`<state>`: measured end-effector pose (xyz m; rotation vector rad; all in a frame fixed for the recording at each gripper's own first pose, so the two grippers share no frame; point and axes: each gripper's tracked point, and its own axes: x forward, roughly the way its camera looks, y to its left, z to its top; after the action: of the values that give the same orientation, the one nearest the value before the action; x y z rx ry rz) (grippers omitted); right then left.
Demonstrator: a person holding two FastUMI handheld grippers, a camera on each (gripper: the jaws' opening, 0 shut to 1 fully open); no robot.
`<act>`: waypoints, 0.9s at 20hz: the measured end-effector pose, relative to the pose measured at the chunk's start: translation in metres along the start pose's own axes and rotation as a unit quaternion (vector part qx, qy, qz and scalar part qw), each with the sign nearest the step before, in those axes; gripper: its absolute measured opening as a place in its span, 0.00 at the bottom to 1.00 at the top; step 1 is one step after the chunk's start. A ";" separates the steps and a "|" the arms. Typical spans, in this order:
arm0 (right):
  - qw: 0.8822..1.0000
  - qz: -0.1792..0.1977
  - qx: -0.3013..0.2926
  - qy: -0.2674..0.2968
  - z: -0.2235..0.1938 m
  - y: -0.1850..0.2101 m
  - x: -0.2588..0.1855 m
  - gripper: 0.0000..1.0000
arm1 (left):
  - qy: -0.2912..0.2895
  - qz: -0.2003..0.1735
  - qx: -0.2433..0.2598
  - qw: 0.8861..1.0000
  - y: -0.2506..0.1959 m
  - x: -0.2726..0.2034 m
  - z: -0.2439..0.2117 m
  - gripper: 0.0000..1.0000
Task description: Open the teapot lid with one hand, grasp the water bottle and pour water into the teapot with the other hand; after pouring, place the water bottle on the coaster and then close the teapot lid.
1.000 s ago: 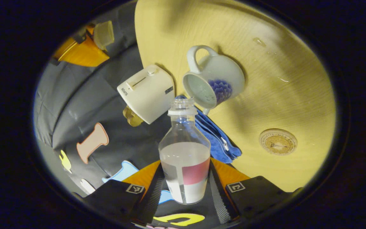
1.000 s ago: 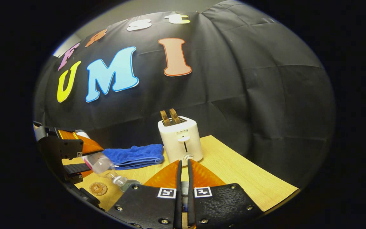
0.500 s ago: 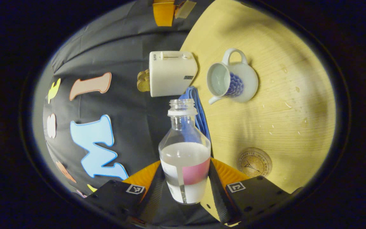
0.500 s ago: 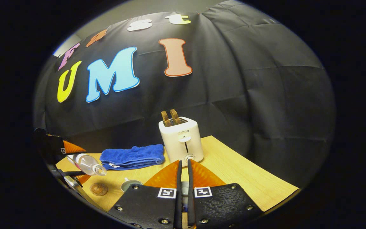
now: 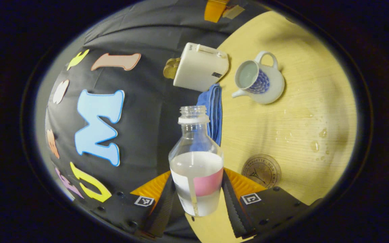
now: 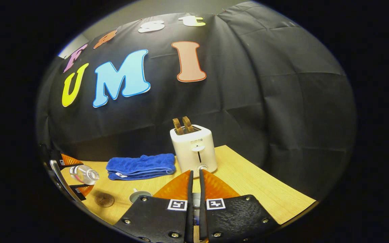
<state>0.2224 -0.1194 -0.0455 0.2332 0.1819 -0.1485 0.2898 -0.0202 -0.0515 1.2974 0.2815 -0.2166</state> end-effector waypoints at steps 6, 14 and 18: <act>1.000 0.004 -0.003 0.006 -0.004 0.004 0.002 0.06 | -0.026 0.024 -0.206 0.978 0.009 -0.008 -0.014 0.86; 1.000 0.008 -0.006 0.012 -0.008 0.008 0.004 0.06 | -0.076 0.025 -0.437 0.896 0.004 -0.008 -0.012 0.85; 1.000 0.009 -0.006 0.014 -0.010 0.009 0.005 0.06 | -0.099 0.018 -0.514 0.852 0.005 -0.010 -0.012 0.84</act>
<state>0.2270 -0.1092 -0.0545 0.2242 0.2094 -0.1269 0.2807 -0.0072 -0.0469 0.2051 0.1485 -0.1289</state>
